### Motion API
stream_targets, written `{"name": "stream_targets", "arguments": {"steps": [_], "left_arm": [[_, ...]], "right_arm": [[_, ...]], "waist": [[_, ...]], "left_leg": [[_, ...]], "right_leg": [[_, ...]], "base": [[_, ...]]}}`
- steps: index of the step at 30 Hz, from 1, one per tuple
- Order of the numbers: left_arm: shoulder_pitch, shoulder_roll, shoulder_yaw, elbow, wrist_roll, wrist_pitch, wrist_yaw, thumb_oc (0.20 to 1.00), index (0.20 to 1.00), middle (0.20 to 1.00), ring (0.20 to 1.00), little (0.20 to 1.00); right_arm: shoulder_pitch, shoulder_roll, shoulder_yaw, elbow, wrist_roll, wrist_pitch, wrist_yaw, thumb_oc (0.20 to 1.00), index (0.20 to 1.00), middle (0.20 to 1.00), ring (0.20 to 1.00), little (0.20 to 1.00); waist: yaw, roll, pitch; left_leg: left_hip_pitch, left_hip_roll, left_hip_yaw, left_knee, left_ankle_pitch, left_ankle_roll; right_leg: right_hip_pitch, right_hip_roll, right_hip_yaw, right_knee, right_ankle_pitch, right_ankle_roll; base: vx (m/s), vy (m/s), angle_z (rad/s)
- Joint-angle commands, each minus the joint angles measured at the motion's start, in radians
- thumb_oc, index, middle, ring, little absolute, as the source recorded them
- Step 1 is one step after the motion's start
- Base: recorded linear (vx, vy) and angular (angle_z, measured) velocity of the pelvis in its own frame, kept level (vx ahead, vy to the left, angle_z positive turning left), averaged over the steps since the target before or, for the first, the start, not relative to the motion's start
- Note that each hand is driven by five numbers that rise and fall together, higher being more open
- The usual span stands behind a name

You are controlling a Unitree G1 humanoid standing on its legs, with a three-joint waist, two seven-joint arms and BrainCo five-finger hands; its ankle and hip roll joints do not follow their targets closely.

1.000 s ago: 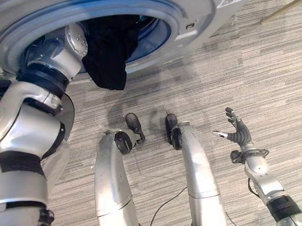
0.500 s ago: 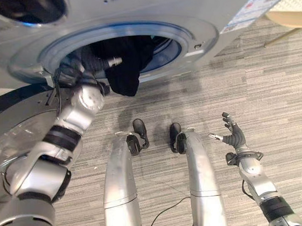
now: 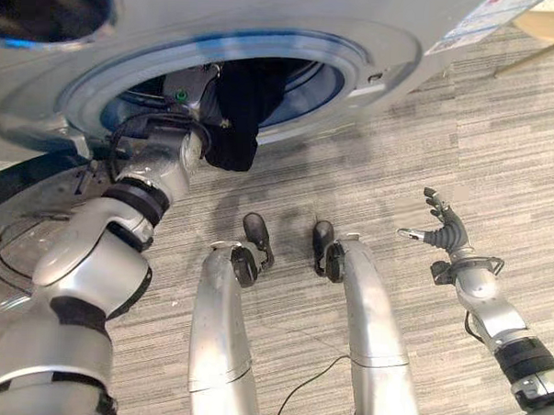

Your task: Grab the laundry basket,head to the washer,open it,put in the laundry and shut it.

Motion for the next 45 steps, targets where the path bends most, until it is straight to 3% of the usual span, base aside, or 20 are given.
{"name": "stream_targets", "arguments": {"steps": [1,9,14,16,24,25,26,28,32,40,42,45], "left_arm": [[-0.026,-0.014,0.012,0.001,0.057,-0.018,0.011,0.200,0.200,0.200,0.200,0.200],[-0.054,0.016,0.028,-0.102,-0.018,-0.053,0.060,0.200,0.200,0.200,0.200,0.200],[-0.050,0.069,0.086,-0.216,-0.049,-0.066,0.159,0.200,0.200,0.200,0.200,0.200],[-0.034,0.089,0.150,-0.240,-0.078,-0.051,0.235,0.200,0.200,0.200,0.200,0.200],[-0.064,0.105,0.219,-0.156,-0.115,-0.009,0.339,0.200,0.200,0.200,0.200,0.200],[-0.078,0.100,0.217,-0.122,-0.129,-0.006,0.344,0.457,0.457,0.457,0.457,0.457],[-0.109,0.081,0.219,-0.059,-0.170,-0.004,0.338,1.000,1.000,1.000,1.000,1.000],[-0.167,0.055,0.192,0.056,-0.231,-0.011,0.281,1.000,1.000,1.000,1.000,1.000],[-0.168,0.043,0.197,0.062,-0.285,-0.031,0.228,1.000,1.000,1.000,1.000,1.000],[0.023,0.007,0.283,-0.118,-0.312,-0.066,0.199,1.000,1.000,1.000,1.000,1.000],[0.130,-0.007,0.334,-0.197,-0.318,-0.081,0.192,1.000,1.000,1.000,1.000,1.000],[0.459,-0.108,0.489,-0.372,-0.439,-0.150,0.131,1.000,1.000,1.000,1.000,1.000]], "right_arm": [[0.068,-0.016,-0.015,-0.080,0.052,-0.062,0.018,1.000,1.000,1.000,1.000,1.000],[0.084,-0.003,-0.040,-0.096,0.071,-0.089,0.010,1.000,1.000,1.000,1.000,1.000],[0.114,0.026,-0.043,-0.102,0.056,-0.109,0.006,1.000,1.000,1.000,1.000,1.000],[0.118,0.047,-0.041,-0.090,0.043,-0.114,-0.006,1.000,1.000,1.000,1.000,1.000],[0.104,0.057,-0.024,-0.089,0.039,-0.124,-0.015,1.000,1.000,1.000,1.000,1.000],[0.101,0.057,-0.019,-0.089,0.041,-0.123,-0.013,1.000,1.000,1.000,1.000,1.000],[0.093,0.053,-0.010,-0.098,0.044,-0.122,-0.010,1.000,1.000,1.000,1.000,1.000],[0.081,0.041,-0.005,-0.105,0.048,-0.110,0.000,1.000,1.000,1.000,1.000,1.000],[0.086,0.036,-0.006,-0.123,0.040,-0.097,0.013,1.000,1.000,1.000,1.000,1.000],[0.099,0.055,-0.018,-0.109,0.012,-0.071,0.009,1.000,1.000,1.000,1.000,1.000],[0.107,0.065,-0.020,-0.097,0.002,-0.061,0.004,1.000,1.000,1.000,1.000,1.000],[0.134,0.095,-0.029,-0.060,-0.039,-0.023,0.004,1.000,1.000,1.000,1.000,1.000]], "waist": [[-0.027,0.021,-0.026],[-0.021,0.034,-0.029],[-0.012,0.044,-0.036],[-0.006,0.046,-0.040],[-0.011,0.042,-0.052],[-0.014,0.040,-0.055],[-0.020,0.039,-0.064],[-0.029,0.038,-0.077],[-0.030,0.039,-0.089],[-0.013,0.033,-0.101],[-0.001,0.031,-0.101],[0.037,0.023,-0.102]], "left_leg": [[0.045,0.012,-0.123,0.054,-0.123,-0.026],[0.064,0.006,-0.121,0.058,-0.130,-0.022],[0.093,-0.001,-0.117,0.041,-0.131,-0.024],[0.106,-0.003,-0.116,0.032,-0.128,-0.026],[0.137,-0.008,-0.111,-0.007,-0.119,-0.032],[0.140,-0.009,-0.109,-0.015,-0.115,-0.032],[0.139,-0.011,-0.109,-0.026,-0.108,-0.033],[0.132,-0.014,-0.111,-0.038,-0.095,-0.033],[0.128,-0.016,-0.115,-0.042,-0.089,-0.035],[0.185,-0.018,-0.123,-0.086,-0.073,-0.047],[0.232,-0.020,-0.124,-0.128,-0.062,-0.054],[0.381,-0.035,-0.115,-0.252,-0.031,-0.065]], "right_leg": [[0.056,-0.023,0.030,-0.094,-0.010,0.079],[0.070,-0.018,0.033,-0.094,-0.011,0.082],[0.100,-0.023,0.031,-0.103,-0.018,0.081],[0.116,-0.026,0.028,-0.106,-0.022,0.080],[0.145,-0.031,0.030,-0.138,-0.018,0.082],[0.149,-0.033,0.030,-0.146,-0.016,0.082],[0.150,-0.032,0.031,-0.156,-0.012,0.084],[0.145,-0.033,0.030,-0.166,-0.004,0.086],[0.144,-0.032,0.027,-0.168,-0.002,0.088],[0.207,-0.038,0.013,-0.206,0.006,0.091],[0.252,-0.044,0.008,-0.242,0.014,0.094],[0.379,-0.062,-0.011,-0.336,0.035,0.100]], "base": [[0.01,-0.004,-0.04],[0.00,0.002,0.00],[0.00,0.000,0.00],[-0.01,0.002,0.07],[-0.01,0.007,0.04],[0.00,0.000,0.00],[-0.03,0.032,0.01],[-0.01,0.022,0.00],[0.00,0.000,0.00],[-0.01,0.002,0.01],[-0.05,0.003,0.09],[-0.05,0.014,0.19]]}}
